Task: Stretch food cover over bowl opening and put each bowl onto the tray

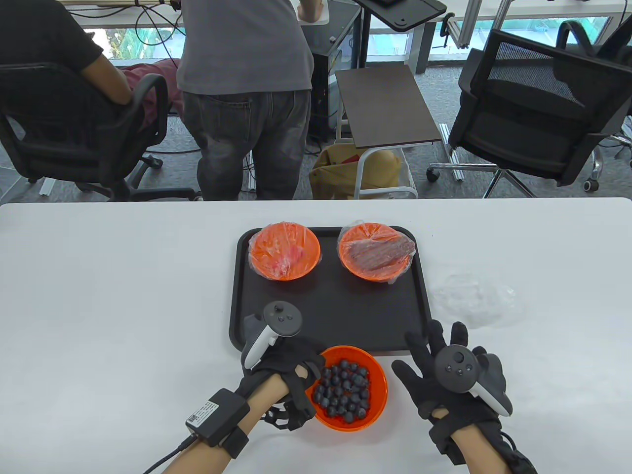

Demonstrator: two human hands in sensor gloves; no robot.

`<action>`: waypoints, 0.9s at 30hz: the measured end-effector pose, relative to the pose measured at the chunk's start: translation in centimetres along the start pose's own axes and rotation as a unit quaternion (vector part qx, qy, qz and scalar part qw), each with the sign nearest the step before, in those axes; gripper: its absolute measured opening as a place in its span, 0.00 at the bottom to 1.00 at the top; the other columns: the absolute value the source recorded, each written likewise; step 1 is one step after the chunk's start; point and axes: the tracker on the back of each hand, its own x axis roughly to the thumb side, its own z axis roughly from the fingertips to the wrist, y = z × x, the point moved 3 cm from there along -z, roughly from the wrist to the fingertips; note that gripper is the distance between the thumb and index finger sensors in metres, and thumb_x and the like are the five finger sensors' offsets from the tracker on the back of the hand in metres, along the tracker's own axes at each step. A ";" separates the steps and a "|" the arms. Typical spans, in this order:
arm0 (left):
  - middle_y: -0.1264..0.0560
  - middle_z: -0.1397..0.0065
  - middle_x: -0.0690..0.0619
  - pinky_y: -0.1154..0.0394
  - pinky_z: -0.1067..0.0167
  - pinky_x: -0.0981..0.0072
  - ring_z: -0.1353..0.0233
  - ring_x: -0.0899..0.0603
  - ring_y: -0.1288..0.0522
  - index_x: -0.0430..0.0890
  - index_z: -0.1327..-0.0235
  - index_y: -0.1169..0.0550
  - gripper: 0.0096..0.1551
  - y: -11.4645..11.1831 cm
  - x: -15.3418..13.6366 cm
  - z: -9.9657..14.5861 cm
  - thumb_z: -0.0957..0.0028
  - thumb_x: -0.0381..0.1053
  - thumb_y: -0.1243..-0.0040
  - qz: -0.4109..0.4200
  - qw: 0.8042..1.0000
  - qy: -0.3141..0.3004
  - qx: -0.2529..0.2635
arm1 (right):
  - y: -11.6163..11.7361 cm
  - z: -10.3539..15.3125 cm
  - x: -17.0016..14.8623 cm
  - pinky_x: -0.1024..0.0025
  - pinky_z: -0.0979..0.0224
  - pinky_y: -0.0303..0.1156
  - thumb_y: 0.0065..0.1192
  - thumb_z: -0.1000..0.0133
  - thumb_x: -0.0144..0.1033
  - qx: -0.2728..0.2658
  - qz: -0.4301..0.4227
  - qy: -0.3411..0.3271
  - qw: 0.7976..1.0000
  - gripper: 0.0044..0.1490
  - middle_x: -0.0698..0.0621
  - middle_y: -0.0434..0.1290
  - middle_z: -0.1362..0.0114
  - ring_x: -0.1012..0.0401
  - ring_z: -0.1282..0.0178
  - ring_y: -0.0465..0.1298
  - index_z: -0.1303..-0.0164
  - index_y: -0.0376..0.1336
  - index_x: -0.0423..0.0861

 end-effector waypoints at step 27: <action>0.50 0.07 0.47 0.45 0.23 0.26 0.11 0.29 0.49 0.63 0.13 0.43 0.54 4.2 -1.3 5.8 0.49 0.77 0.35 0.126 0.983 -0.134 -0.014 | -0.5 -0.1 -1.0 0.21 0.36 0.27 0.45 0.44 0.75 -0.015 -0.015 0.000 1.000 0.56 0.40 0.36 0.10 0.33 0.20 0.24 0.10 0.40 0.57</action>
